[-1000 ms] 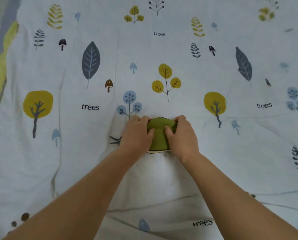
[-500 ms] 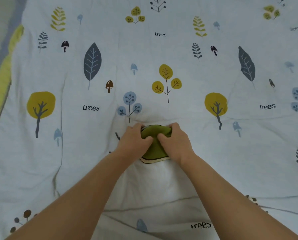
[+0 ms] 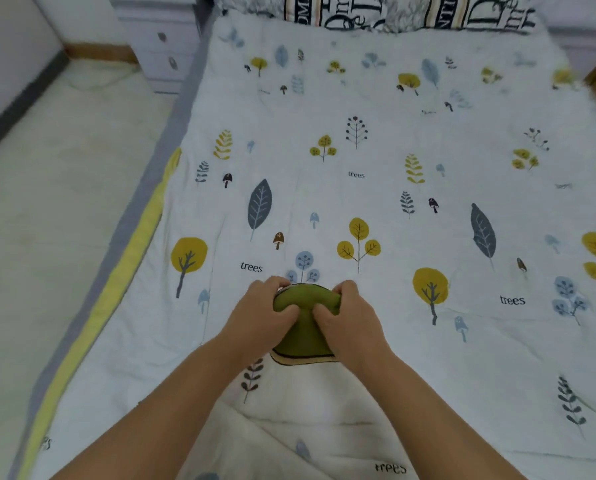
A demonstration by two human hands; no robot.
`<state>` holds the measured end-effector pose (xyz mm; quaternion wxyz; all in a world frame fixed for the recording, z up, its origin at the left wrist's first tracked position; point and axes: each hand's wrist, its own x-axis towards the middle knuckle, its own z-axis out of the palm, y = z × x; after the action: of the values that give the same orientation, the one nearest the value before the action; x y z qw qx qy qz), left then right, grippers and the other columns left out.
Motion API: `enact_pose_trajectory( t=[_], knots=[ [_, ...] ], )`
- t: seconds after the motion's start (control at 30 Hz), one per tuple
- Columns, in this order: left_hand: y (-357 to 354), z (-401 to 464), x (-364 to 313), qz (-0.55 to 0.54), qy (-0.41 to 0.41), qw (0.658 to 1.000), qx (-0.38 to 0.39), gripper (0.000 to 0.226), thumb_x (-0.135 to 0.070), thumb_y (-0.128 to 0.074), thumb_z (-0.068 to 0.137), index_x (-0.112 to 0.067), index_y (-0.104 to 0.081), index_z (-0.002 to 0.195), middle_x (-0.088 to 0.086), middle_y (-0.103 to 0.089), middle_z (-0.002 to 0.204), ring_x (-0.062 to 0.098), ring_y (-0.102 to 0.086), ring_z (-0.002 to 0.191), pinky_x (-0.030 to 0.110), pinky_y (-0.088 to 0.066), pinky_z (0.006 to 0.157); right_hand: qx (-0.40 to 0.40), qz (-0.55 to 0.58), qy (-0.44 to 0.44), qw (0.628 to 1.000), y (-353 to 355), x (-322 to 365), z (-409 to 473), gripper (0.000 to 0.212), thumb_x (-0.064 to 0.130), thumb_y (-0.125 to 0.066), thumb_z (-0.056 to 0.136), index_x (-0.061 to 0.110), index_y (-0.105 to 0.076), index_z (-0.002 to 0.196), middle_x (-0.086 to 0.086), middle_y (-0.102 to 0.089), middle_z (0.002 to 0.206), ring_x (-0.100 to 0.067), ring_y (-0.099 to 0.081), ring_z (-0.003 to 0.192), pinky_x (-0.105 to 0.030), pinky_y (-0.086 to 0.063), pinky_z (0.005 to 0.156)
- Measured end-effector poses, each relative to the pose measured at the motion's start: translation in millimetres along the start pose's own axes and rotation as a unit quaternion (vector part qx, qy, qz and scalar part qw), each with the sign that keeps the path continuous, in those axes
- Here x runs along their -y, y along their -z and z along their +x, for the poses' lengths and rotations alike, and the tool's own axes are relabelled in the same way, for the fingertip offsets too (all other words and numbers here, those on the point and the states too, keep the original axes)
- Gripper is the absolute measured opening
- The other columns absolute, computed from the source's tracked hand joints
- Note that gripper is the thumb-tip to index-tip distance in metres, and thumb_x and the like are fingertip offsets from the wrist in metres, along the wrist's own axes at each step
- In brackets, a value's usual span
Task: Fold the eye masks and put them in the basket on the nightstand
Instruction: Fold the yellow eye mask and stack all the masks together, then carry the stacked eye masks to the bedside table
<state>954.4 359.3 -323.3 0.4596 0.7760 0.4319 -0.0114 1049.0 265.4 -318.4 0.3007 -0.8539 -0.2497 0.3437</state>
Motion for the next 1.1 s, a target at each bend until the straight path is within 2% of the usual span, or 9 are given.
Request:
enact_pose_trajectory(
  t=[0.1, 0.17, 0.37, 0.53, 0.7, 0.87, 0.97, 1.1],
  knots=[
    [33, -34, -13, -0.014, -0.019, 0.999, -0.033, 0.035, -0.021, -0.051, 0.085, -0.021, -0.048, 0.120, 0.002, -0.046, 0.105, 0.016, -0.047, 0.094, 0.021, -0.036, 0.074, 0.003, -0.006, 0.035, 0.999, 10, 37, -28, 0.016, 0.022, -0.050, 0.086, 0.017, -0.036, 0.093, -0.006, -0.052, 0.089, -0.024, -0.049, 0.079, -0.031, -0.036, 0.068],
    [55, -58, -18, -0.020, -0.023, 0.998, -0.055, 0.034, -0.026, -0.051, 0.087, -0.022, -0.048, 0.121, 0.001, -0.045, 0.105, 0.017, -0.049, 0.097, 0.023, -0.036, 0.080, 0.011, -0.019, 0.060, 0.998, 13, 63, -51, 0.016, 0.022, -0.050, 0.087, 0.018, -0.038, 0.097, -0.004, -0.053, 0.092, -0.022, -0.049, 0.080, -0.029, -0.035, 0.068],
    [123, -128, -15, -0.034, -0.018, 0.993, -0.109, 0.039, -0.030, -0.051, 0.087, -0.021, -0.047, 0.125, 0.006, -0.049, 0.122, 0.017, -0.050, 0.104, 0.028, -0.040, 0.092, 0.035, -0.058, 0.120, 0.990, 4, 133, -114, 0.027, 0.026, -0.050, 0.088, 0.014, -0.044, 0.111, -0.009, -0.056, 0.109, -0.024, -0.053, 0.087, -0.030, -0.038, 0.070],
    [180, -180, 2, -0.031, -0.007, 0.988, -0.152, 0.040, -0.029, -0.051, 0.086, -0.022, -0.047, 0.125, 0.007, -0.050, 0.123, 0.021, -0.052, 0.109, 0.030, -0.042, 0.093, 0.048, -0.074, 0.153, 0.984, -24, 188, -160, 0.028, 0.026, -0.049, 0.088, 0.013, -0.044, 0.112, -0.011, -0.058, 0.111, -0.027, -0.057, 0.096, -0.033, -0.045, 0.074],
    [247, -229, 33, -0.012, 0.002, 0.982, -0.190, 0.039, -0.029, -0.052, 0.085, -0.019, -0.049, 0.123, 0.011, -0.050, 0.124, 0.026, -0.053, 0.113, 0.034, -0.042, 0.099, 0.044, -0.090, 0.201, 0.975, -69, 247, -207, 0.031, 0.027, -0.050, 0.088, 0.012, -0.045, 0.115, -0.010, -0.057, 0.113, -0.028, -0.058, 0.099, -0.029, -0.039, 0.074],
    [321, -282, 83, 0.000, -0.007, 0.977, -0.211, 0.037, -0.028, -0.052, 0.085, -0.019, -0.051, 0.121, 0.010, -0.050, 0.119, 0.027, -0.054, 0.108, 0.031, -0.043, 0.089, 0.034, -0.089, 0.230, 0.969, -130, 307, -260, 0.027, 0.027, -0.050, 0.088, 0.011, -0.047, 0.110, -0.012, -0.059, 0.111, -0.029, -0.057, 0.100, -0.031, -0.042, 0.075],
    [363, -314, 117, 0.014, -0.010, 0.974, -0.226, 0.036, -0.030, -0.052, 0.085, -0.020, -0.051, 0.120, 0.010, -0.051, 0.120, 0.026, -0.054, 0.109, 0.031, -0.042, 0.094, 0.026, -0.087, 0.243, 0.966, -173, 340, -291, 0.030, 0.027, -0.051, 0.088, 0.010, -0.049, 0.113, -0.012, -0.059, 0.113, -0.029, -0.057, 0.102, -0.032, -0.043, 0.079],
    [413, -354, 163, 0.024, 0.000, 0.973, -0.231, 0.035, -0.033, -0.052, 0.085, -0.021, -0.052, 0.117, 0.008, -0.051, 0.117, 0.026, -0.056, 0.104, 0.038, -0.049, 0.091, 0.032, -0.099, 0.257, 0.961, -228, 380, -326, 0.031, 0.028, -0.051, 0.088, 0.010, -0.049, 0.113, -0.015, -0.058, 0.115, -0.031, -0.056, 0.105, -0.031, -0.042, 0.082]
  ],
)
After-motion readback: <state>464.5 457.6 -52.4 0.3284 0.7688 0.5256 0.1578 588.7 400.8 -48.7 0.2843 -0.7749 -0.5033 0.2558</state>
